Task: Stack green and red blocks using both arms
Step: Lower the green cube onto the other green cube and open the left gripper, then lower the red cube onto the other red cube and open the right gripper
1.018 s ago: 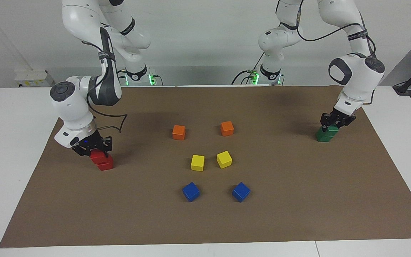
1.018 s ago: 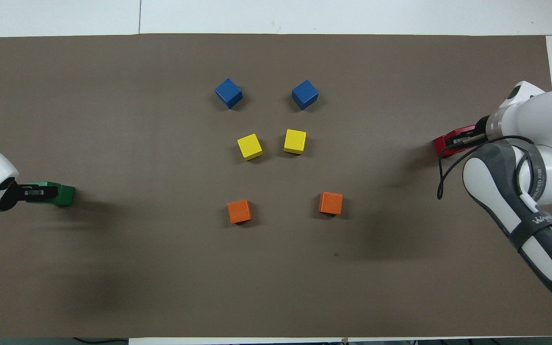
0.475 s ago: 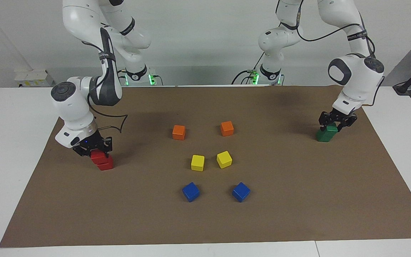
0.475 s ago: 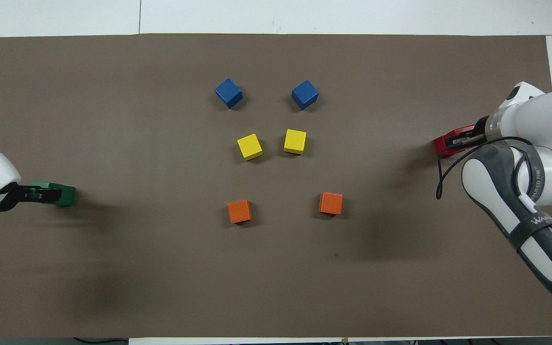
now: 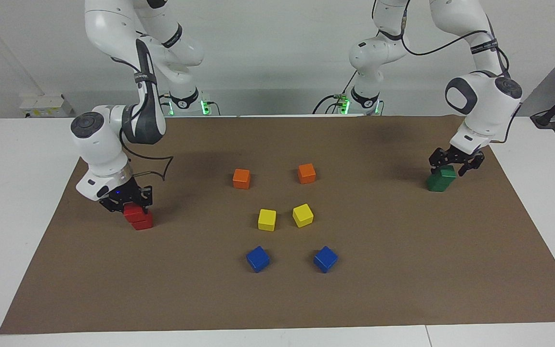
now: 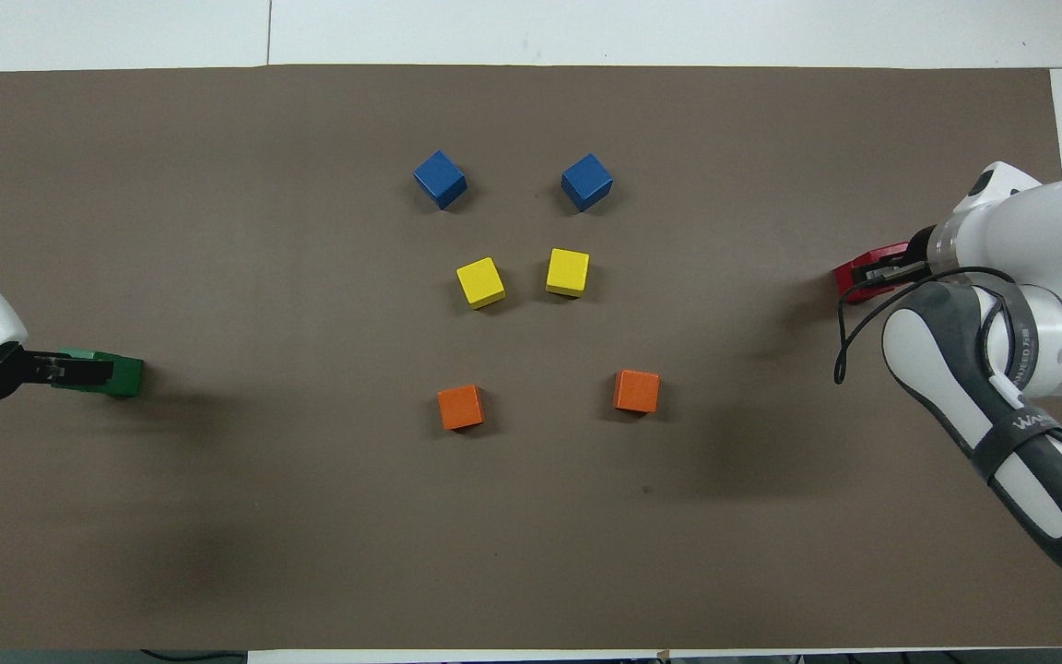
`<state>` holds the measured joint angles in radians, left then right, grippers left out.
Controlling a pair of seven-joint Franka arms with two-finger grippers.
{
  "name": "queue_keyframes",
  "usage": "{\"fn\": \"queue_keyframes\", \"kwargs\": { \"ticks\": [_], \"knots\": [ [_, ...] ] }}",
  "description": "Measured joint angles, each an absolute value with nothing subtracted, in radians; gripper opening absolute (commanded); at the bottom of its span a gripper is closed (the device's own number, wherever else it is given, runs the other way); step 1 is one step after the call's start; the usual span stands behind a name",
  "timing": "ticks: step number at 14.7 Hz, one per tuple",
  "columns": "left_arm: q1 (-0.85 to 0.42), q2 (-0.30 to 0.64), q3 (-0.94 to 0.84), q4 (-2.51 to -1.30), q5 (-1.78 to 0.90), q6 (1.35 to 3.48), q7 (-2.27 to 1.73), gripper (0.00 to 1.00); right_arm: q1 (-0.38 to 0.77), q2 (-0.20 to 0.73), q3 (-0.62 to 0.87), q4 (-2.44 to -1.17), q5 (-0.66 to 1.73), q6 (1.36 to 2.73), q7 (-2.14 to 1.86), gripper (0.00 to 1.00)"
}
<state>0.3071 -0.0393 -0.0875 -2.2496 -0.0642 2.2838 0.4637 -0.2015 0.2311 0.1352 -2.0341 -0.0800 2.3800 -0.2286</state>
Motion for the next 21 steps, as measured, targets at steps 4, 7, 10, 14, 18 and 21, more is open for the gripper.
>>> {"fn": "queue_keyframes", "kwargs": {
  "ticks": [4,7,10,14,18,21],
  "knots": [
    [0.307,-0.04,-0.094,-2.099,-0.064,2.151,0.467,1.0,-0.202,0.236,0.135,-2.035,-0.08,2.382,-0.229,0.0],
    [0.307,-0.045,-0.095,-2.045,-0.064,2.107,0.467,1.0,-0.202,0.236,0.135,-2.035,-0.08,2.382,-0.229,0.0],
    [0.307,-0.05,-0.102,-1.964,-0.067,2.023,0.434,1.0,-0.202,0.235,0.135,-2.035,-0.079,2.382,-0.228,0.03],
    [0.259,-0.05,-0.114,-1.87,-0.067,1.928,0.236,1.0,-0.202,0.235,0.135,-2.035,-0.079,2.382,-0.226,0.68],
    [0.212,-0.05,-0.117,-1.861,-0.067,1.907,0.164,1.0,-0.202,0.235,0.135,-2.035,-0.078,2.383,-0.226,0.92],
    [0.197,-0.05,-0.117,-1.861,-0.064,1.906,0.137,1.0,-0.202,0.236,0.135,-2.036,-0.078,2.383,-0.226,0.96]
  ]
}}
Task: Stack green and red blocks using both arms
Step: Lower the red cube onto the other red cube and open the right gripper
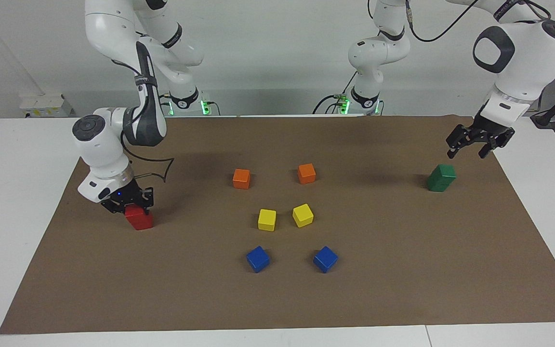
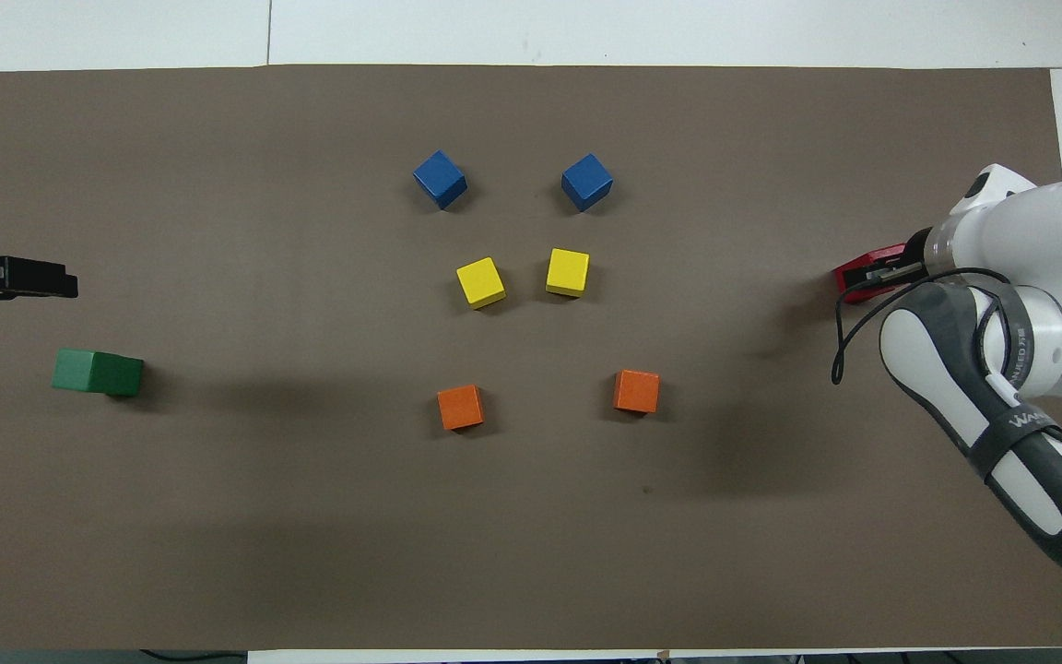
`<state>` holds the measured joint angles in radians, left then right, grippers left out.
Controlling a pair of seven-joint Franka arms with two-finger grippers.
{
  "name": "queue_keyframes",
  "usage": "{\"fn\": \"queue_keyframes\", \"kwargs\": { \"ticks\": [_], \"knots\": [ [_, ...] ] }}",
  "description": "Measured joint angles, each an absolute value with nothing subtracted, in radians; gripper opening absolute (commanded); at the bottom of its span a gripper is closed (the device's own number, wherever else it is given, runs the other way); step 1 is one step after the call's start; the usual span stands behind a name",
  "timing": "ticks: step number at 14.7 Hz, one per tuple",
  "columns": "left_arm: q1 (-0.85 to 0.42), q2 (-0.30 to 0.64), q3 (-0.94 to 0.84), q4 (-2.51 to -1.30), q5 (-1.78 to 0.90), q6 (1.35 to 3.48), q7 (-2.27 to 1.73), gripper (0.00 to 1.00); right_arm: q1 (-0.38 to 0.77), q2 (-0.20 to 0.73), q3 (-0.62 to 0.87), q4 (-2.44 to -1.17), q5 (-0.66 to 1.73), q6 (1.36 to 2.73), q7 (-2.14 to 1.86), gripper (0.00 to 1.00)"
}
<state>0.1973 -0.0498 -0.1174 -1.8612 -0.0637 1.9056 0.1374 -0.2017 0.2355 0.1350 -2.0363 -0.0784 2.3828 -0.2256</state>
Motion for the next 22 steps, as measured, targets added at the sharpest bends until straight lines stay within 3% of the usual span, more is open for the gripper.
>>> {"fn": "queue_keyframes", "kwargs": {
  "ticks": [7,11,18,22],
  "knots": [
    [0.172,-0.049,-0.117,-1.785,-0.044,1.807,0.097,1.0,-0.202,0.233,0.135,-2.014,-0.078,2.354,-0.226,1.0],
    [0.123,-0.038,-0.116,-1.733,-0.021,1.747,0.065,1.0,-0.202,0.185,0.142,-1.878,-0.078,2.133,-0.207,1.0],
    [0.036,-0.015,-0.053,-1.669,-0.018,1.647,0.031,1.0,-0.198,-0.042,0.246,-1.736,-0.053,1.701,-0.021,1.0],
    [0.03,-0.014,-0.046,-1.669,-0.018,1.65,0.014,1.0,-0.202,-0.043,0.248,-1.623,-0.042,1.547,-0.019,1.0]
  ]
}}
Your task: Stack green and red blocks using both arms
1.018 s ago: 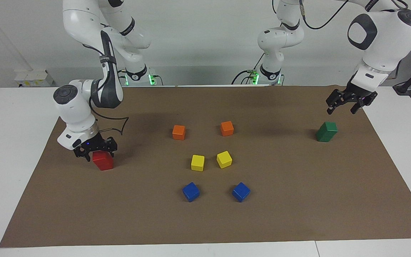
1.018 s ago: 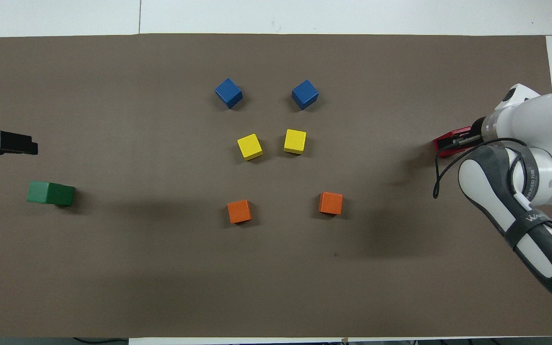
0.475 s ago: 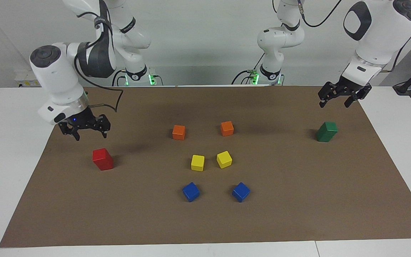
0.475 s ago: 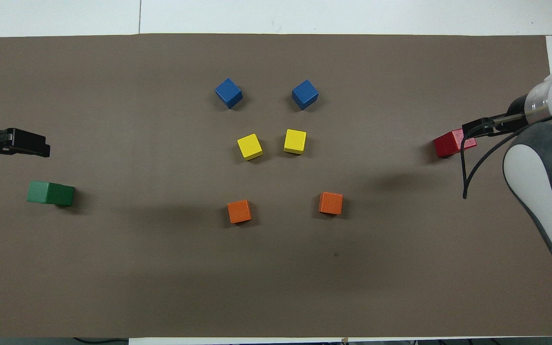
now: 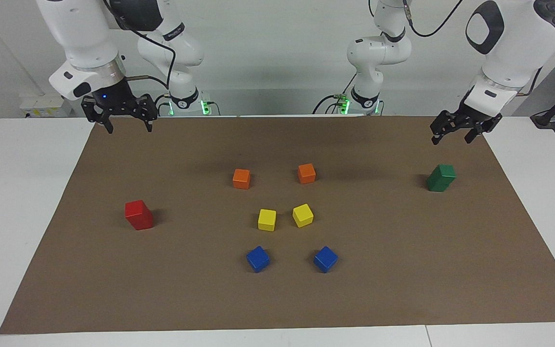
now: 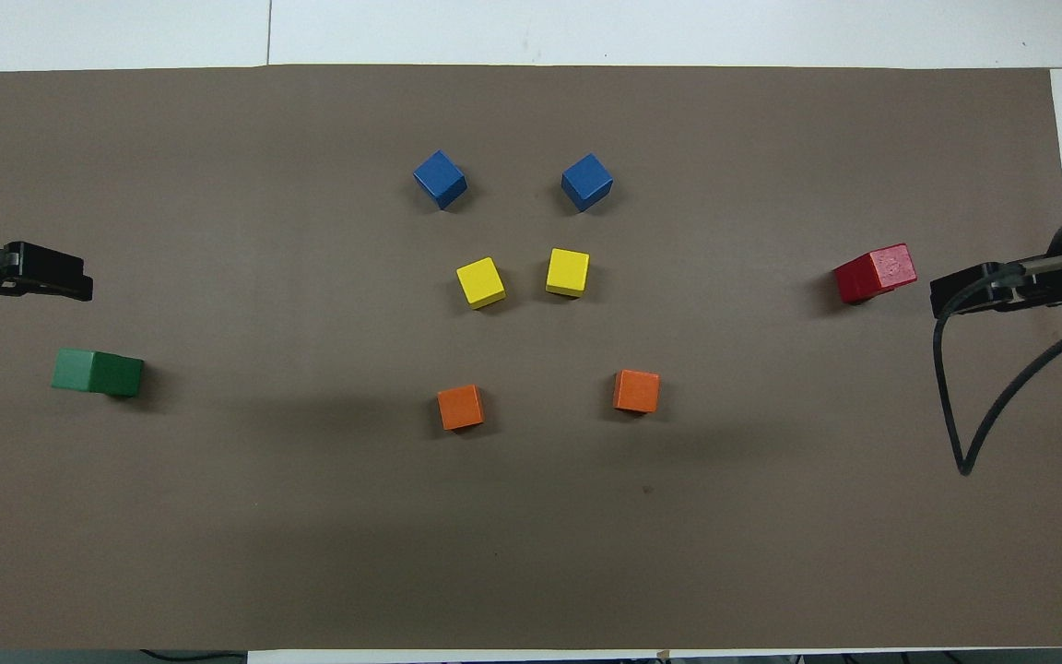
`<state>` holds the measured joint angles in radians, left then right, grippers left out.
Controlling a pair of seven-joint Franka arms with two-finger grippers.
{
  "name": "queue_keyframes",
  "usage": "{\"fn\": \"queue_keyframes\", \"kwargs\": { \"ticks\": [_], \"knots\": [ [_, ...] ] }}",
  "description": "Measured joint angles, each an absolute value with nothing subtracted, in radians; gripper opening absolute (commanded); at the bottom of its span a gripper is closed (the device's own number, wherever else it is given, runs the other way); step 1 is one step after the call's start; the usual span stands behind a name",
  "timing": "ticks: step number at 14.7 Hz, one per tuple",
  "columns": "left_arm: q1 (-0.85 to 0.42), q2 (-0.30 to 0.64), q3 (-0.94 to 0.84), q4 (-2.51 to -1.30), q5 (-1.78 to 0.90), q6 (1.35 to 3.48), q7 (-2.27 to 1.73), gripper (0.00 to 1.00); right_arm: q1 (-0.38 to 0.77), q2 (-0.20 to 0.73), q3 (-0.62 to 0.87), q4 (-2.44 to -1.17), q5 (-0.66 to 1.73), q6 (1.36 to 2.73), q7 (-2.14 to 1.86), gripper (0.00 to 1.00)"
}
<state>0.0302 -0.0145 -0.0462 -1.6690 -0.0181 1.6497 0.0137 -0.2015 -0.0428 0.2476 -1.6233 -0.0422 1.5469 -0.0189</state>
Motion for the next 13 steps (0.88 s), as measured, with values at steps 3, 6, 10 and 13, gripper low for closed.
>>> {"fn": "queue_keyframes", "kwargs": {
  "ticks": [3,6,10,13],
  "knots": [
    [0.03,-0.014,-0.046,-1.669,-0.018,1.649,0.013,1.0,-0.204,-0.002,0.242,-1.611,-0.042,1.544,-0.019,1.0],
    [0.03,-0.014,-0.046,-1.669,-0.018,1.649,0.013,1.0,-0.207,0.013,0.24,-1.605,-0.042,1.544,-0.019,1.0],
    [0.03,-0.014,-0.046,-1.665,-0.017,1.647,0.011,1.0,-0.222,0.012,0.235,-1.594,-0.042,1.541,-0.019,1.0],
    [0.03,-0.014,-0.044,-1.664,-0.016,1.647,0.008,1.0,-0.238,0.012,0.234,-1.593,-0.042,1.541,-0.019,1.0]
  ]
}}
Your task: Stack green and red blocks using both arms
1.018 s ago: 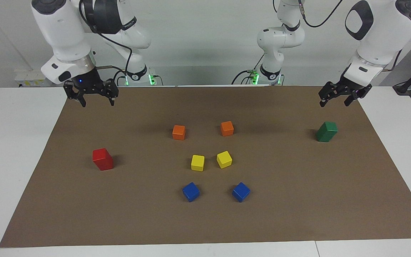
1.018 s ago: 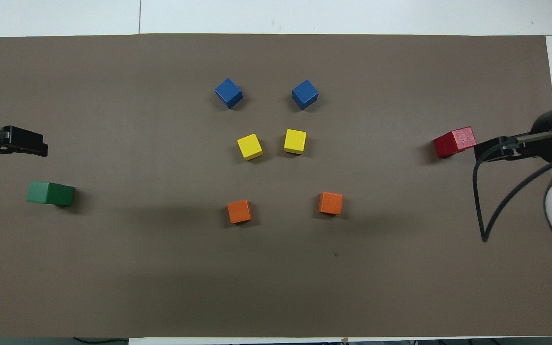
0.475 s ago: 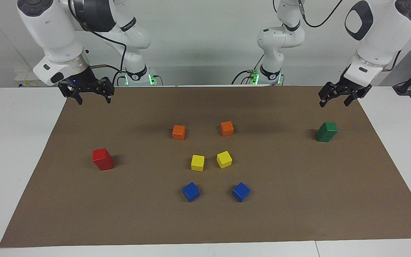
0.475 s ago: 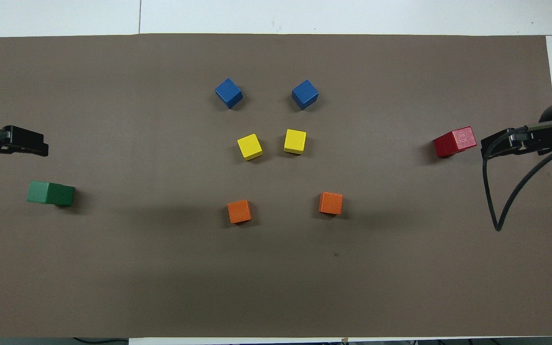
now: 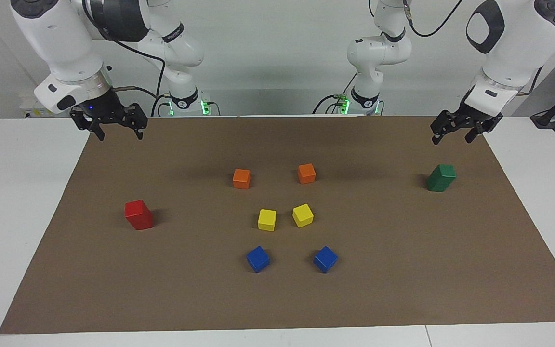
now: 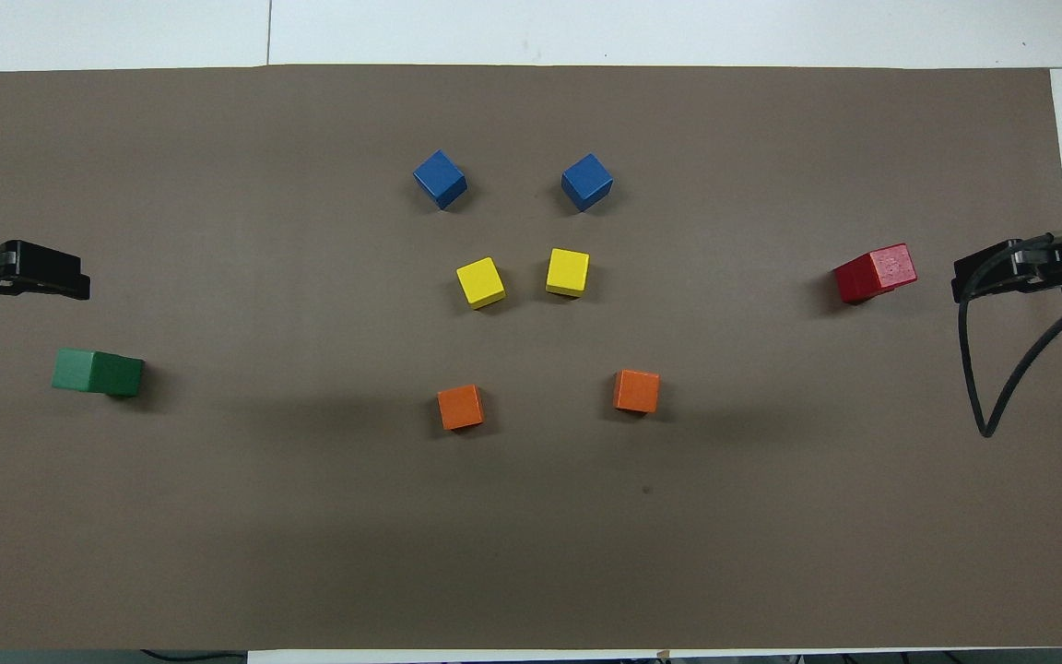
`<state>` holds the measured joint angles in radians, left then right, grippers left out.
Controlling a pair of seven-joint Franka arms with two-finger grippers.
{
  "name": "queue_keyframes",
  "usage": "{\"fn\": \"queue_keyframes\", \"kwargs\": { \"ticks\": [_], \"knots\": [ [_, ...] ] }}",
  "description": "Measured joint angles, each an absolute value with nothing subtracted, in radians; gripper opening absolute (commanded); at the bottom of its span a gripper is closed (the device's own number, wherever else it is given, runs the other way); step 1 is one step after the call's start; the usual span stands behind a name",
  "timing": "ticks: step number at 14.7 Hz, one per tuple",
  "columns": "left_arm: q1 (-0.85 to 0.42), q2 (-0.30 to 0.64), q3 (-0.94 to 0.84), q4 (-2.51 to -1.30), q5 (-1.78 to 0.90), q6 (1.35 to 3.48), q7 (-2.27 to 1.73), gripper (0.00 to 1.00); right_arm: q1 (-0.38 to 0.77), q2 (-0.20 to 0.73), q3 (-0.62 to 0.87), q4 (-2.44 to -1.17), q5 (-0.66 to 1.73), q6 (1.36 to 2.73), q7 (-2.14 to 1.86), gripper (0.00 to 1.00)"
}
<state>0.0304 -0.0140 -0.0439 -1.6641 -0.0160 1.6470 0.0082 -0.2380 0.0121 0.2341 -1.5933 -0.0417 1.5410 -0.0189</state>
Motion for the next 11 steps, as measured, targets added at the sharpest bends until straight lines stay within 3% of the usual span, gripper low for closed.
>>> {"fn": "queue_keyframes", "kwargs": {
  "ticks": [11],
  "knots": [
    [0.03,-0.011,-0.046,-1.664,-0.015,1.648,0.008,1.0,-0.24,0.005,0.237,-1.64,-0.016,1.58,0.01,1.0]
  ]
}}
